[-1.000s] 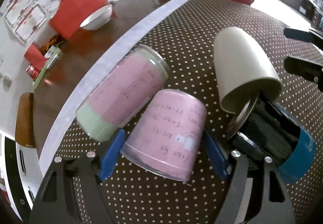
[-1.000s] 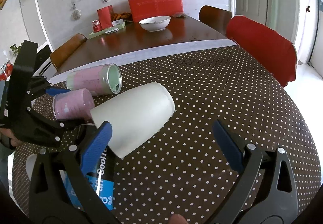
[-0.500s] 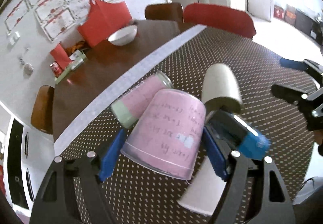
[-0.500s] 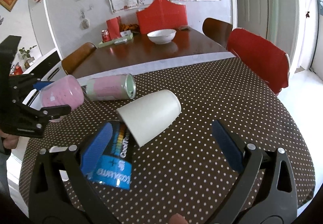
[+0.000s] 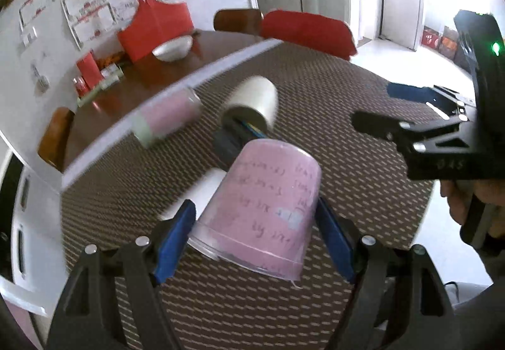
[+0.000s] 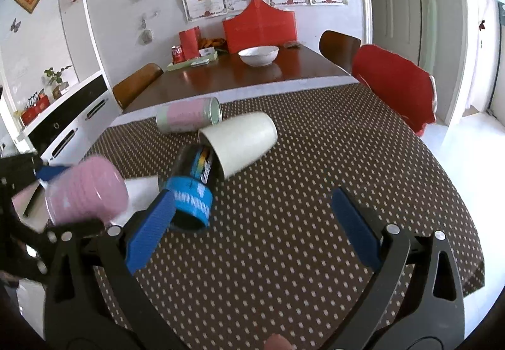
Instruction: Flip cup upside down
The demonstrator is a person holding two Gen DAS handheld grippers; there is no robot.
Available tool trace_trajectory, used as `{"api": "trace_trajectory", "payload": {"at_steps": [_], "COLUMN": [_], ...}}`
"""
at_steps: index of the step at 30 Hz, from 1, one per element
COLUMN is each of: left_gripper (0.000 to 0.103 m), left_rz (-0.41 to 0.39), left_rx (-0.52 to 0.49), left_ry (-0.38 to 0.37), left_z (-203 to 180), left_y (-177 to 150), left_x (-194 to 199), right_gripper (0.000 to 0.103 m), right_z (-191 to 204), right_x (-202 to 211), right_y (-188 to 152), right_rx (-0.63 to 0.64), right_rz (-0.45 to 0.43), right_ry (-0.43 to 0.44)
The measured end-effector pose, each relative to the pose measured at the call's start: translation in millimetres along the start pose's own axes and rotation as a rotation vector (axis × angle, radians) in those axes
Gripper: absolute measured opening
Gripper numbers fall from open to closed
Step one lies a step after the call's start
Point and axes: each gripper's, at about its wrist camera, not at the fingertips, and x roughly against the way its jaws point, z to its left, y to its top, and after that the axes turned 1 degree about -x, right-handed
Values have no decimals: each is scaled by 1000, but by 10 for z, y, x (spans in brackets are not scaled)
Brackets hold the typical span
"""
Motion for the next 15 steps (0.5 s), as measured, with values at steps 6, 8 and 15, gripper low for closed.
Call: {"api": "trace_trajectory", "payload": {"at_steps": [6, 8, 15], "left_gripper": [76, 76, 77], "left_rz": [67, 98, 98], "left_rx": [54, 62, 35], "left_ry": [-29, -18, 66], "left_z": [-257, -312, -447], "left_y": [-300, -385, -503], "left_x": [-354, -486, -517], "right_gripper": [97, 97, 97], "right_z": [-107, -131, -122], "right_x": [96, 119, 221], "right_y": [-212, -263, -342], "right_rx": [4, -2, -14], "right_rz": [27, 32, 18], "right_ry": [-16, -16, -9]}}
